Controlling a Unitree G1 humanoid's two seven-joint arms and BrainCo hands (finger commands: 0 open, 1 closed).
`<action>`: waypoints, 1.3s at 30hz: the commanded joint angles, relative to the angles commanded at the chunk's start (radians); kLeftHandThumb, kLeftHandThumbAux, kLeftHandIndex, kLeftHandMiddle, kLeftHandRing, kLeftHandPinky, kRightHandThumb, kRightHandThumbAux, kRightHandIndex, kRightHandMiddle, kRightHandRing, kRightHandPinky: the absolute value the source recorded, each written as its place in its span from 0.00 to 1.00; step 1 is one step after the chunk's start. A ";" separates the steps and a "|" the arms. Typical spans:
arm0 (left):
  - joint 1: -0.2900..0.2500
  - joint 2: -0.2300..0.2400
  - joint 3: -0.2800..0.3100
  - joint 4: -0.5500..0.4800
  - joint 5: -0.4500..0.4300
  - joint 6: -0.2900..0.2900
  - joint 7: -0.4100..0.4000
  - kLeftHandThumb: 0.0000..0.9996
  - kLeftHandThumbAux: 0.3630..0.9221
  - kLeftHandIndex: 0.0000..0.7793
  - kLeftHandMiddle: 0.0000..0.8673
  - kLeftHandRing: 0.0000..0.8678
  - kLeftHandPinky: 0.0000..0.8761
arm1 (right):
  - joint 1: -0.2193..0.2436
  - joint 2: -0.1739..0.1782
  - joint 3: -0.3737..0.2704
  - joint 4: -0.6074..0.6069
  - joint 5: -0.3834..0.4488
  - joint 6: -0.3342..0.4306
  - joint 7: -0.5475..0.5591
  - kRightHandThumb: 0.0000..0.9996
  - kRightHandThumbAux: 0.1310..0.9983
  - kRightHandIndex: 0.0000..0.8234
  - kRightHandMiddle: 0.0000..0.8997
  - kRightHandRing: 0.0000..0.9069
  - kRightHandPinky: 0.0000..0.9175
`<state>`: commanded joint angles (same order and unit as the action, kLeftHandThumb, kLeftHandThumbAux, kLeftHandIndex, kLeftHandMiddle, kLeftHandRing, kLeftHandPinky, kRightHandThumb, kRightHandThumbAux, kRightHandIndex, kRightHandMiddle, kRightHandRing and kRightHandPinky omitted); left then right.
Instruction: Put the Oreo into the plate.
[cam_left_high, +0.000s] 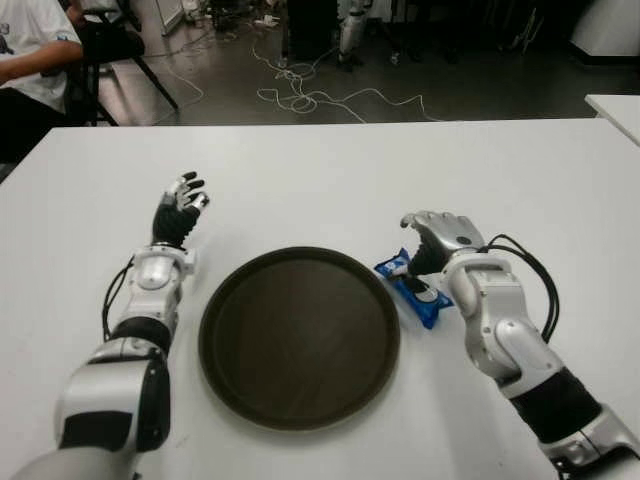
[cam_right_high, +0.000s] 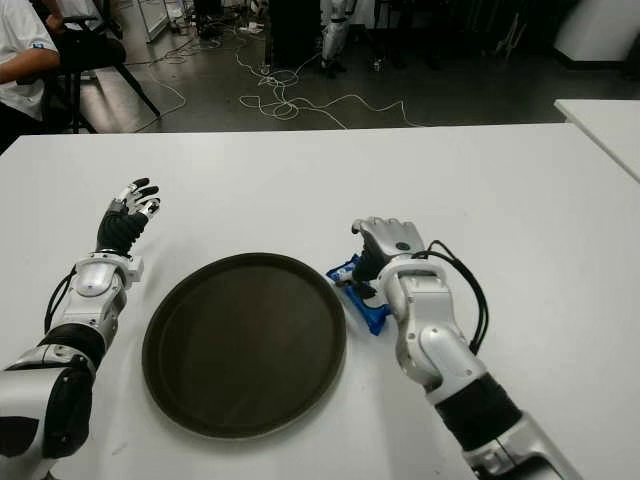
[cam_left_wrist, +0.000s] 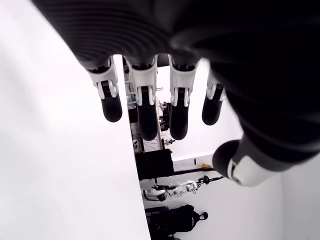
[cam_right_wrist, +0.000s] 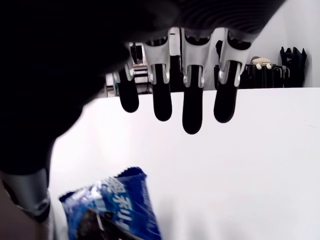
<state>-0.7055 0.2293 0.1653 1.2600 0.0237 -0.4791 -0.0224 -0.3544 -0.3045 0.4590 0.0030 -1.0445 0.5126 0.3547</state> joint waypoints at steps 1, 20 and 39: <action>0.000 0.000 0.001 0.000 -0.002 0.001 -0.002 0.00 0.48 0.17 0.20 0.16 0.12 | -0.001 0.001 0.000 0.002 0.000 0.001 0.000 0.00 0.55 0.30 0.29 0.33 0.35; 0.000 0.002 0.007 0.003 -0.004 0.000 -0.007 0.00 0.51 0.19 0.21 0.17 0.13 | -0.009 0.006 0.007 0.010 0.000 0.000 0.004 0.00 0.56 0.29 0.29 0.32 0.35; 0.005 0.008 -0.002 0.002 0.009 -0.014 0.000 0.01 0.45 0.18 0.21 0.17 0.12 | 0.008 0.010 -0.003 0.008 0.000 0.005 -0.023 0.00 0.57 0.30 0.28 0.32 0.34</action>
<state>-0.7004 0.2375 0.1629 1.2616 0.0330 -0.4935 -0.0221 -0.3460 -0.2945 0.4563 0.0109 -1.0447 0.5172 0.3322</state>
